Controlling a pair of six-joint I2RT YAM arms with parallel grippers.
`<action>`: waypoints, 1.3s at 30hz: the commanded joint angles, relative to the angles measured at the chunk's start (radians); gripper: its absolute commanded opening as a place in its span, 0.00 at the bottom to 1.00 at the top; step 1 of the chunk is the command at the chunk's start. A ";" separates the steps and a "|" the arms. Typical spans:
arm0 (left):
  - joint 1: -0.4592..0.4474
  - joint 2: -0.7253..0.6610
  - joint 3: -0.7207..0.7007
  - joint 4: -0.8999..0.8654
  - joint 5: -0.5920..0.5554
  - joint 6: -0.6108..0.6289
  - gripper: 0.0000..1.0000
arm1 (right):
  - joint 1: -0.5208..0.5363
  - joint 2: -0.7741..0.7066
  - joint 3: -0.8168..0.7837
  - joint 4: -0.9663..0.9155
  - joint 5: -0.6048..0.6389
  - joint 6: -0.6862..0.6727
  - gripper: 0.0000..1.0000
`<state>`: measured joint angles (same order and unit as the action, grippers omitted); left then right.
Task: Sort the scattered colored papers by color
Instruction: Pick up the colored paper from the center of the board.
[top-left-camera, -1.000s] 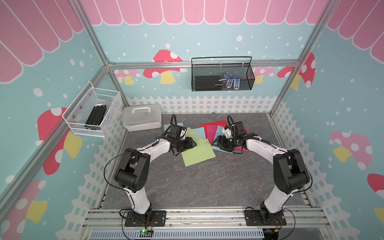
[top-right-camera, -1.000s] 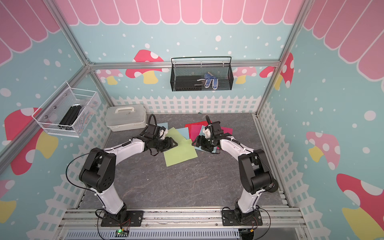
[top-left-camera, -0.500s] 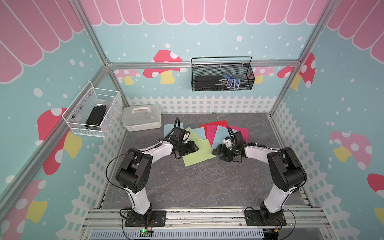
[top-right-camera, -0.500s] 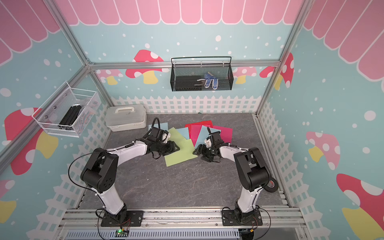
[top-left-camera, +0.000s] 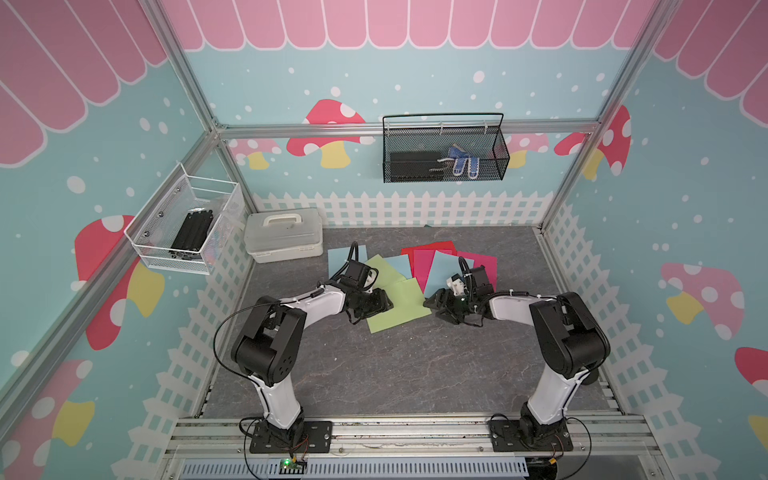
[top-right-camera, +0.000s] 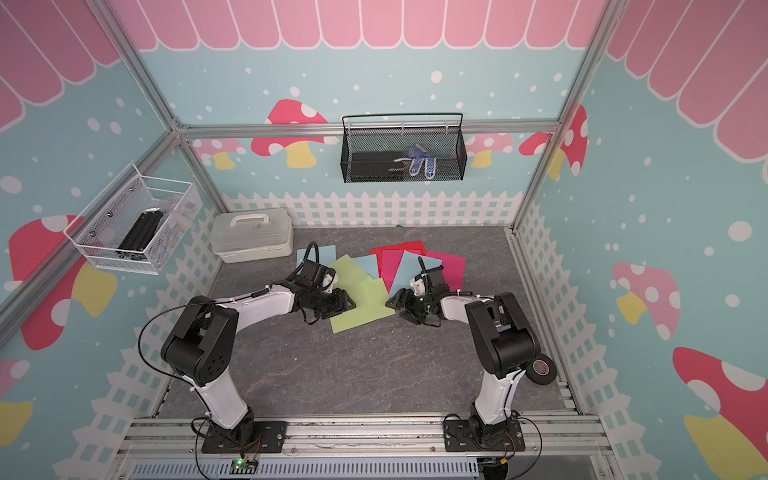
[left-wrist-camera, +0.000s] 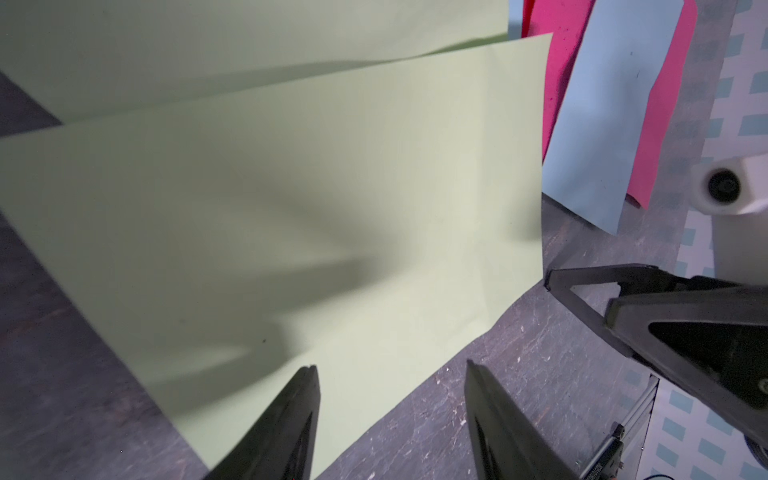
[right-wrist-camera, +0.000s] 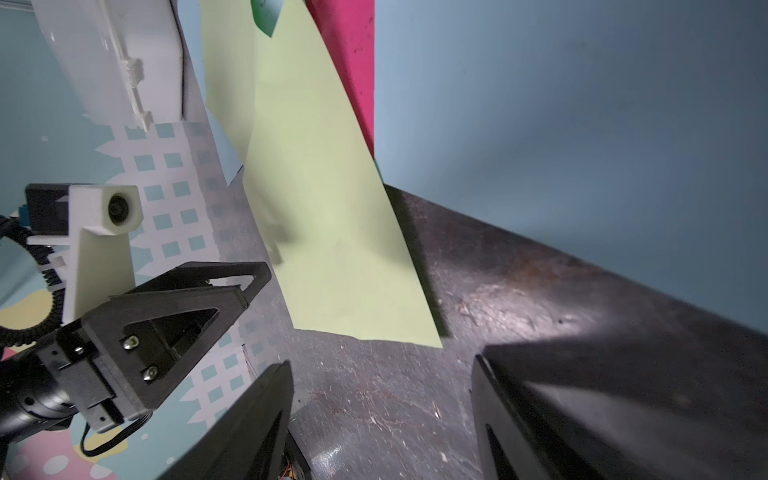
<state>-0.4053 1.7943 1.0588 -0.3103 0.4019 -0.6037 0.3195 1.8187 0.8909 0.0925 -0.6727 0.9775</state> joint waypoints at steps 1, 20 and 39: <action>0.000 -0.007 -0.016 0.004 -0.020 -0.018 0.58 | -0.002 0.064 -0.041 0.047 -0.004 0.060 0.69; -0.039 0.040 -0.016 0.037 -0.017 -0.041 0.57 | 0.002 0.115 -0.115 0.389 -0.087 0.266 0.59; -0.055 0.073 -0.020 0.066 -0.011 -0.058 0.56 | 0.045 0.119 -0.049 0.344 -0.099 0.222 0.19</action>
<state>-0.4530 1.8404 1.0447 -0.2413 0.3939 -0.6514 0.3538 1.9266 0.8040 0.5030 -0.7765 1.2457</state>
